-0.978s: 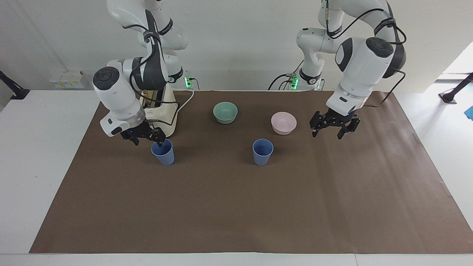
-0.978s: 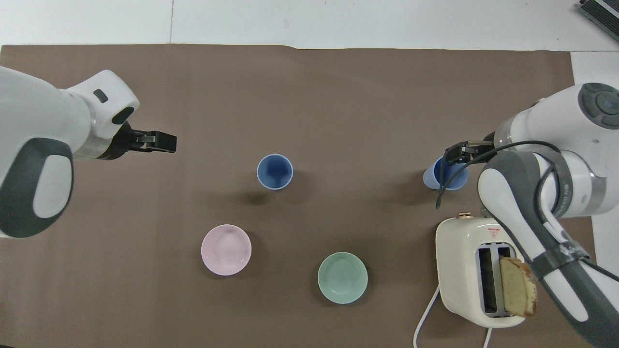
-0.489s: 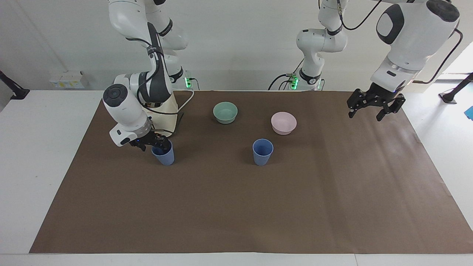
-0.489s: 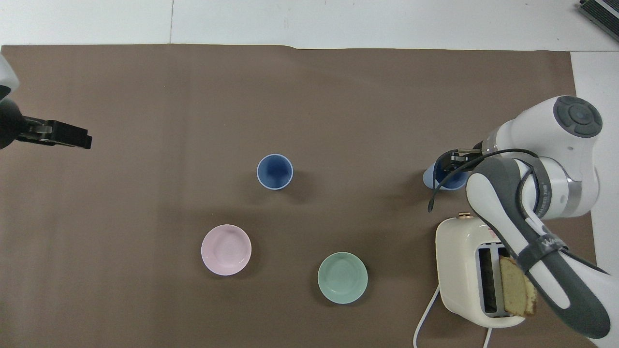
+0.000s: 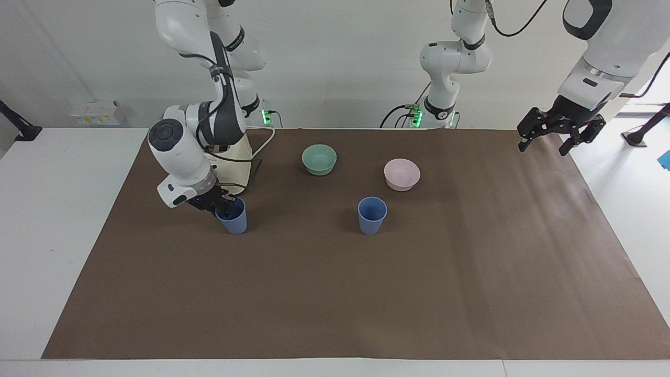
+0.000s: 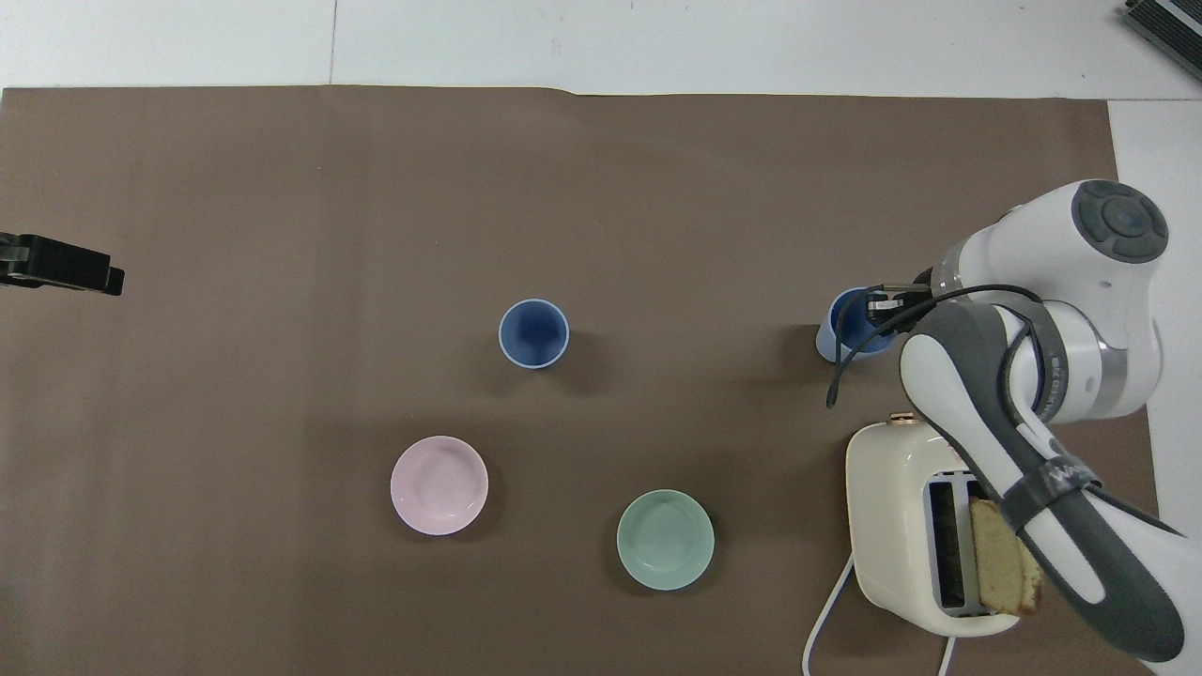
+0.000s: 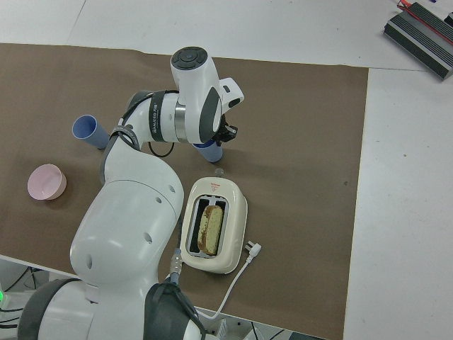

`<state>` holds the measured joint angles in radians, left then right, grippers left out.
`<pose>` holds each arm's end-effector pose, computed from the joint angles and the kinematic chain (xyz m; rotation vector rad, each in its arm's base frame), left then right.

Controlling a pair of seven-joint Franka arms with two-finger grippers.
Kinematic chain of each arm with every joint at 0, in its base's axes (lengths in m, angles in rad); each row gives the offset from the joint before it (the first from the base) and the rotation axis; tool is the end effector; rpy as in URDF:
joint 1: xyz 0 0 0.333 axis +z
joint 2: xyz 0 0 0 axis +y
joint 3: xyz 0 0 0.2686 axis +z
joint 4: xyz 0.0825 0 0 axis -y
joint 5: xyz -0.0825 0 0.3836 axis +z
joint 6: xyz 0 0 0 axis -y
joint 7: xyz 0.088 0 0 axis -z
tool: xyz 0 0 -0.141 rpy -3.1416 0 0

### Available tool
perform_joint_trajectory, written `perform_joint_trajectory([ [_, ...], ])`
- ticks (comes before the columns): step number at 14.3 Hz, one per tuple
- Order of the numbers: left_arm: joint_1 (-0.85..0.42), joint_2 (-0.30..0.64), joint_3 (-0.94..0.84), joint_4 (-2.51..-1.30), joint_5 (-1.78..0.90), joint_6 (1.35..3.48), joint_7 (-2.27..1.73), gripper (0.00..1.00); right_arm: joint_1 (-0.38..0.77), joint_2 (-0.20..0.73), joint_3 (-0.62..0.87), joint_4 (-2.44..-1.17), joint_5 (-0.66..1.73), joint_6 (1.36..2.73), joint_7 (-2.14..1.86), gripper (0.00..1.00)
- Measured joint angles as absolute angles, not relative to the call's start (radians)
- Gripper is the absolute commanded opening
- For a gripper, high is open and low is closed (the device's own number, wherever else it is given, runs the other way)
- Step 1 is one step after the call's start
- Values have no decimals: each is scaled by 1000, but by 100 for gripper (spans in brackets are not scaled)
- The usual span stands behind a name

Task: Stack blue cups with both arms
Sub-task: 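Carry the blue cup with the right gripper over the placed cup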

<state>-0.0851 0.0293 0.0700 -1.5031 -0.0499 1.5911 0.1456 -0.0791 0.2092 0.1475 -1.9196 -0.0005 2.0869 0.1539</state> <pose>0.5664 -0.0160 0.5608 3.0861 -0.2494 0.0956 0.5864 0.0392 0.3022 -3.1123 0.1367 0.0666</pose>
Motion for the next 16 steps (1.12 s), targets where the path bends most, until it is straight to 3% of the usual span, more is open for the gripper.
perform_joint_trajectory([
  [4,-83,22,70,-1504,-47,1589,146,100,-35,203,149,-1766,0,1935,211,0],
  [7,-83,19,71,-1506,-47,1582,146,100,68,208,152,-1660,0,1871,342,0],
  [16,-67,11,71,-1509,-46,1530,146,100,331,343,158,-1400,-36,1854,633,0],
])
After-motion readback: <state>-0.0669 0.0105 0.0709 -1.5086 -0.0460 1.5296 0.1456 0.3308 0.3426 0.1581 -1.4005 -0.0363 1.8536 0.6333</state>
